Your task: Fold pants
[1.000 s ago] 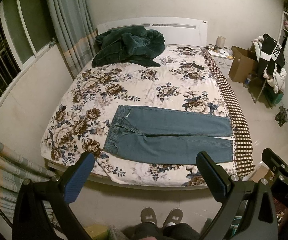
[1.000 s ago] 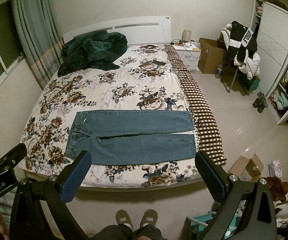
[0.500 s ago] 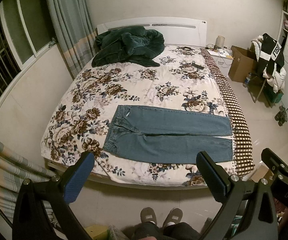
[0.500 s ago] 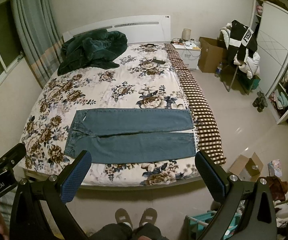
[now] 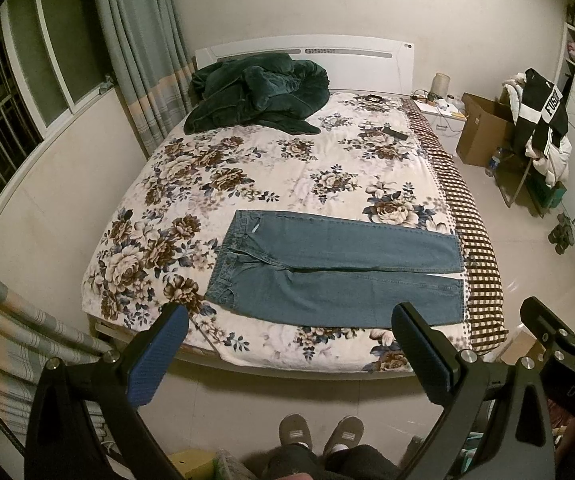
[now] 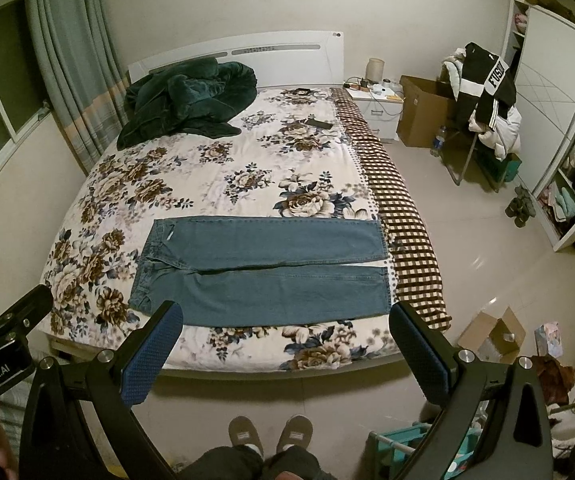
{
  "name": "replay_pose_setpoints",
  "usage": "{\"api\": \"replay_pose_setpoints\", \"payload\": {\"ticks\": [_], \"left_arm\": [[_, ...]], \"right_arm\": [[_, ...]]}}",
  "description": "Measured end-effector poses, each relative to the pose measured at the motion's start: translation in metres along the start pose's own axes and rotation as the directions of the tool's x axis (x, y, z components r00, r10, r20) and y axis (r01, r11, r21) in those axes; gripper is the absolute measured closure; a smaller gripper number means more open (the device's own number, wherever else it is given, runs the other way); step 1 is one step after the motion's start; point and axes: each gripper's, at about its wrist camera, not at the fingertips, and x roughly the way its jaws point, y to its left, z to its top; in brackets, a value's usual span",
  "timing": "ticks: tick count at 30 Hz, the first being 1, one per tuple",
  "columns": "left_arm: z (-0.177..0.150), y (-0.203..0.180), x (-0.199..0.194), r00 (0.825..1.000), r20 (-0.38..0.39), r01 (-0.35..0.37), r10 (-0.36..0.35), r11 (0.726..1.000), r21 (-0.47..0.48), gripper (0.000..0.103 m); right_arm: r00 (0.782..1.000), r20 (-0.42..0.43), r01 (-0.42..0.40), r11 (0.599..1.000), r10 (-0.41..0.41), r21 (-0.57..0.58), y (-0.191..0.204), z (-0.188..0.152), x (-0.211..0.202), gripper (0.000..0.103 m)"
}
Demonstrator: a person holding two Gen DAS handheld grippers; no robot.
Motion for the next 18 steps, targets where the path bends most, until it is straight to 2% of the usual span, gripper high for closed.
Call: {"api": "replay_pose_setpoints", "payload": {"ticks": [15,18], "left_arm": [[-0.001,0.0,0.0,1.0,0.003,-0.005,0.005,1.0,0.0,0.0],[0.013,0.003,-0.002,1.0,0.002,-0.018,0.018,1.0,-0.011,0.0]], "right_arm": [[1.0,-0.003,-0.001,1.0,0.001,0.0,-0.001,0.004,0.003,0.0],[1.0,-0.005,-0.003,1.0,0.003,0.003,-0.006,-0.005,0.004,0.0]]}}
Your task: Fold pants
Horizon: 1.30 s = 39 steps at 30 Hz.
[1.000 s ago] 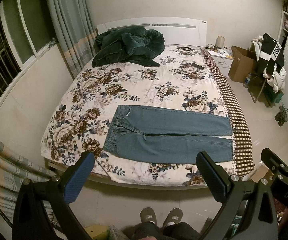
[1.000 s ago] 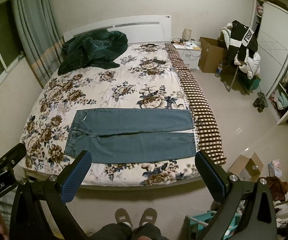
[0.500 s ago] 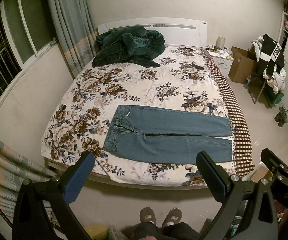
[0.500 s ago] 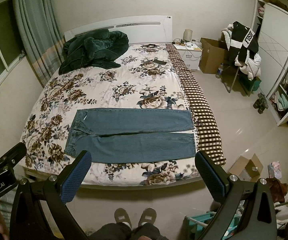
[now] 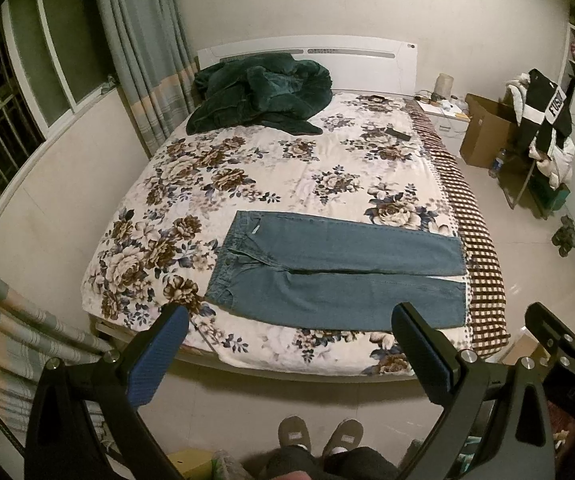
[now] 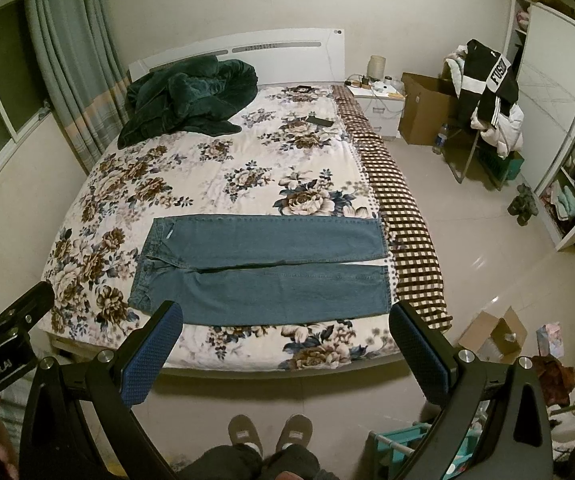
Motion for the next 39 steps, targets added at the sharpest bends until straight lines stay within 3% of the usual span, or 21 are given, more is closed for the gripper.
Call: {"api": "replay_pose_setpoints", "payload": {"ticks": [6,13,17,24,31,39], "left_arm": [[0.017,-0.004,0.014,0.998,0.01,-0.057,0.058,0.997,-0.045,0.0],[0.032,-0.021,0.073,0.994,0.008,-0.109,0.111,0.988,-0.11,0.0],[0.05,-0.032,0.125,0.99,-0.033,-0.136,0.134,0.986,-0.1,0.0],[0.079,-0.055,0.23,0.981,-0.131,-0.154,0.147,0.987,-0.043,0.0],[0.124,-0.077,0.363,0.965,-0.22,-0.141,0.142,0.99,0.018,0.0],[0.163,-0.097,0.514,0.93,-0.331,-0.158,0.16,0.987,0.033,0.0]], "right_arm": [[1.0,-0.023,-0.007,1.0,0.008,0.015,-0.021,-0.016,0.026,0.0],[0.996,-0.081,-0.023,0.999,0.025,0.031,-0.048,0.029,0.109,0.0],[0.992,-0.123,-0.006,0.998,0.013,0.057,-0.065,0.051,0.169,0.0],[0.978,-0.209,0.055,0.989,-0.025,0.137,-0.09,0.098,0.306,0.0],[0.949,-0.309,0.139,0.959,-0.059,0.245,-0.105,0.15,0.46,0.0],[0.907,-0.412,0.244,0.91,-0.091,0.335,-0.127,0.196,0.634,0.0]]}}
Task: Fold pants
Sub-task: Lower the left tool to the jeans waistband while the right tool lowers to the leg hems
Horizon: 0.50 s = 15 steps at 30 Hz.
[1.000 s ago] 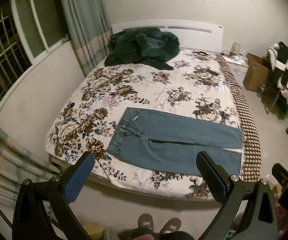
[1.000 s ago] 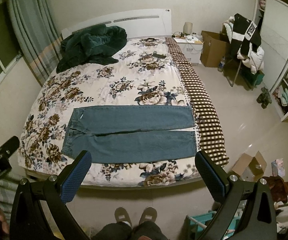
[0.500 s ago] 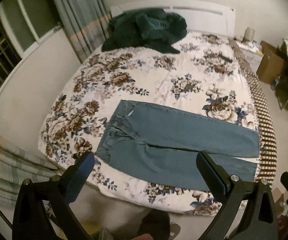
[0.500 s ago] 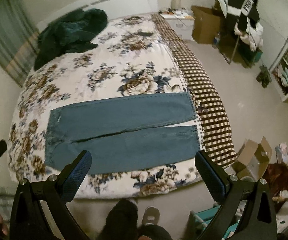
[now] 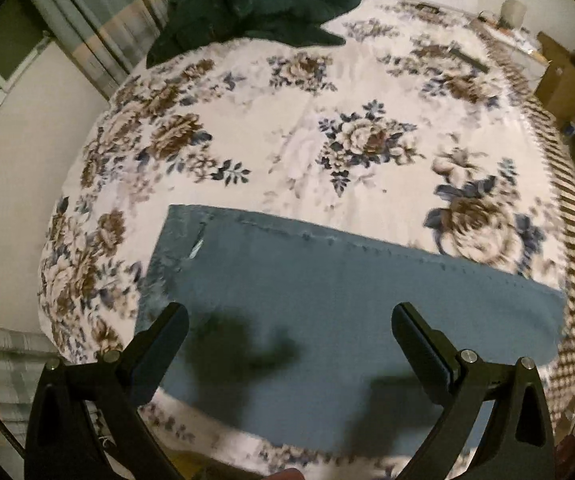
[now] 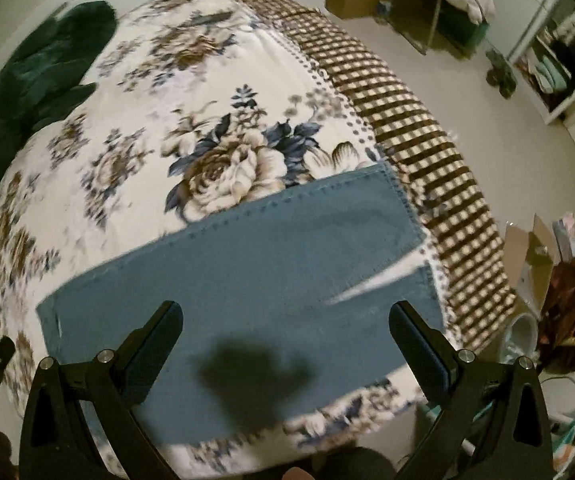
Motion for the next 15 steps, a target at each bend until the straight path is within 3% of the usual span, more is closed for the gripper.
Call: {"api": "replay_pose_setpoints", "payload": {"ticks": [7,11,15], "left_arm": [[0.046,-0.036,0.114,0.989,-0.144,-0.041,0.039,0.999,-0.012,0.0],[0.062,-0.052,0.177,0.964,-0.263,-0.059,0.046,0.997,-0.042,0.0],[0.071,-0.062,0.229,0.93,-0.364,-0.087,0.049,0.992,-0.09,0.0]], "right_arm": [[0.996,-0.086,0.046,0.994,-0.038,0.094,-0.001,0.065,0.12,0.0],[0.982,-0.187,0.065,0.98,-0.03,0.186,-0.013,0.093,0.203,0.0],[0.964,-0.267,0.086,0.952,-0.004,0.295,-0.032,0.106,0.262,0.0]]}}
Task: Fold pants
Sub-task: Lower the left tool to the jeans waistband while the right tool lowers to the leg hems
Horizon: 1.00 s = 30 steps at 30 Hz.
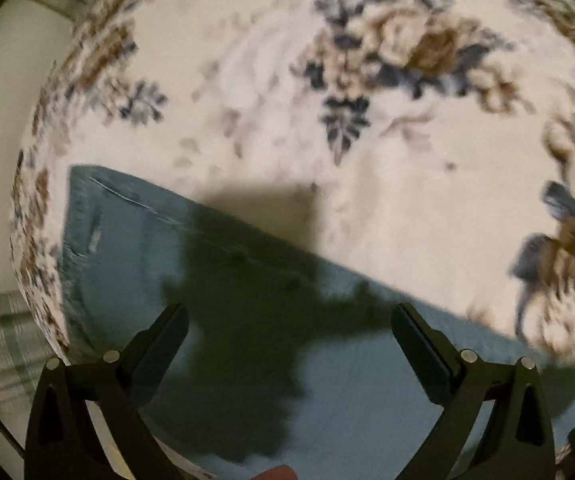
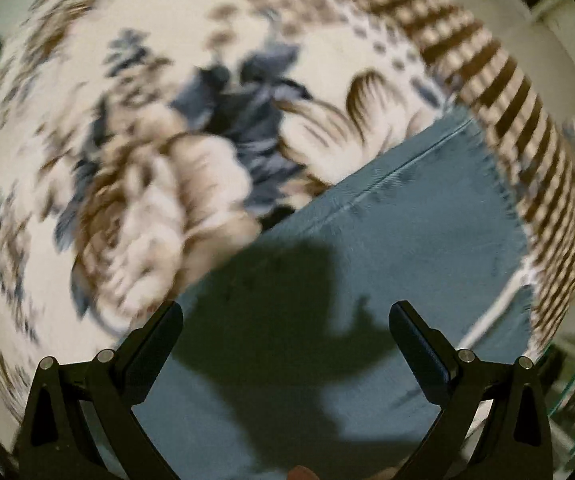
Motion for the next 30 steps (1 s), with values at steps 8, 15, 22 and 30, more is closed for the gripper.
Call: {"api": "replay_pose_setpoints", "payload": {"ticks": [8,15,22,30], "left_arm": [[0.022,-0.007,0.039,0.996,-0.089,-0.029,0.023,0.997,-0.066,0.0],[0.019,0.008,0.056,0.988,-0.138,0.06,-0.077,0.991,-0.12,0.0],[0.026,0.035,0.05,0.974,-0.148,0.138,-0.172,0.967,-0.215,0.001],[0.032,0.048,0.061,0.972,-0.158,0.133,-0.176,0.959,-0.251,0.001]], "right_arm": [[0.996,-0.068,0.065,0.993,-0.058,0.102,0.001,0.03,0.06,0.0],[0.994,-0.087,0.08,0.989,-0.069,0.128,0.003,0.03,0.075,0.0],[0.992,-0.112,0.076,0.983,-0.058,0.165,0.001,0.033,0.079,0.0],[0.989,-0.131,0.089,0.974,-0.063,0.209,0.0,0.034,0.084,0.0]]}}
